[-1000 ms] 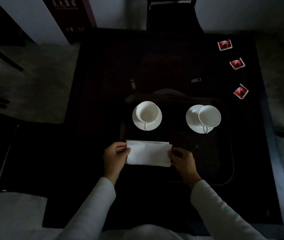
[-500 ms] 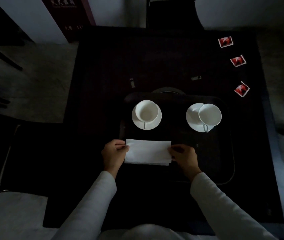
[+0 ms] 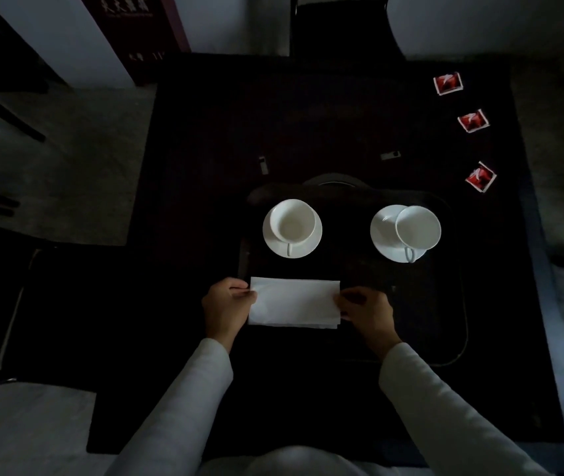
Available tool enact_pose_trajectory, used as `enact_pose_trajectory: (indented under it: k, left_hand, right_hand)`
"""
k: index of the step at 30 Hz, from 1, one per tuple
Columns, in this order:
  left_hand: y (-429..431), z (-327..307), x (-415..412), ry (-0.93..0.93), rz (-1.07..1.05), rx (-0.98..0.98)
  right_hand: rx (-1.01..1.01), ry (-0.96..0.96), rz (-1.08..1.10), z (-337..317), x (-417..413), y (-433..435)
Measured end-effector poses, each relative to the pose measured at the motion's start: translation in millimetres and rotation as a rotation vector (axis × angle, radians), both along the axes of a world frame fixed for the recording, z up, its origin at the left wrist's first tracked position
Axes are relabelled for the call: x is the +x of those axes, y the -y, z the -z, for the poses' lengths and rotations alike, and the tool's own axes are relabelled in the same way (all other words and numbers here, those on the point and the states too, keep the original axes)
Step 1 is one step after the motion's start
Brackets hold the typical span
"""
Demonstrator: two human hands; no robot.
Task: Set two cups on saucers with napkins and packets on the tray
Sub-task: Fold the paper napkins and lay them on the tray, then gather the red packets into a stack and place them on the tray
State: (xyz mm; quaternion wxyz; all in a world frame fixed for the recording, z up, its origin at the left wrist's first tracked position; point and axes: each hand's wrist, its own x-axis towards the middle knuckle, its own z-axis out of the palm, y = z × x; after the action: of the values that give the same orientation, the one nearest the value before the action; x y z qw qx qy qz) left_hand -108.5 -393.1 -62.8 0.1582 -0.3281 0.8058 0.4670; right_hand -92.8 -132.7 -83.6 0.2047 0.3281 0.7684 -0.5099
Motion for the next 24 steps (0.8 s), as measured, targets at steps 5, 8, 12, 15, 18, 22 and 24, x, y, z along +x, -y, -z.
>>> enact_pose_trajectory:
  k: [5,8,12,15,18,22,24]
  left_hand:
    - [11.8,1.2,5.9,0.008,0.047,0.001]
    - [23.8,-0.6,9.3,0.004,0.076,0.014]
    - [36.9,-16.3,9.8,-0.045,0.164,-0.016]
    - [33.9,-44.5,-6.7,-0.146,0.238,-0.064]
    - [11.6,-81.6,-37.7,-0.288,0.303,-0.038]
    - [-45.7,-127.3,-83.3,-0.454,0.348,0.095]
    - [-81.4,-144.0,-105.0,-0.491,0.383,0.173]
  right_hand:
    - [0.035,0.005,-0.016,3.8,7.5,-11.0]
    - [0.065,-0.001,0.009,-1.1,16.8,-16.9]
    - [0.072,-0.032,0.066,-16.9,33.2,-31.1]
    - [0.121,-0.113,0.094,-39.1,39.2,-47.5]
    - [0.176,-0.189,0.151,-66.9,35.2,-74.7]
    - [0.222,-0.271,0.211,-103.5,14.6,-124.8]
    - [0.241,-0.315,0.245,-118.6,-0.4,-149.2]
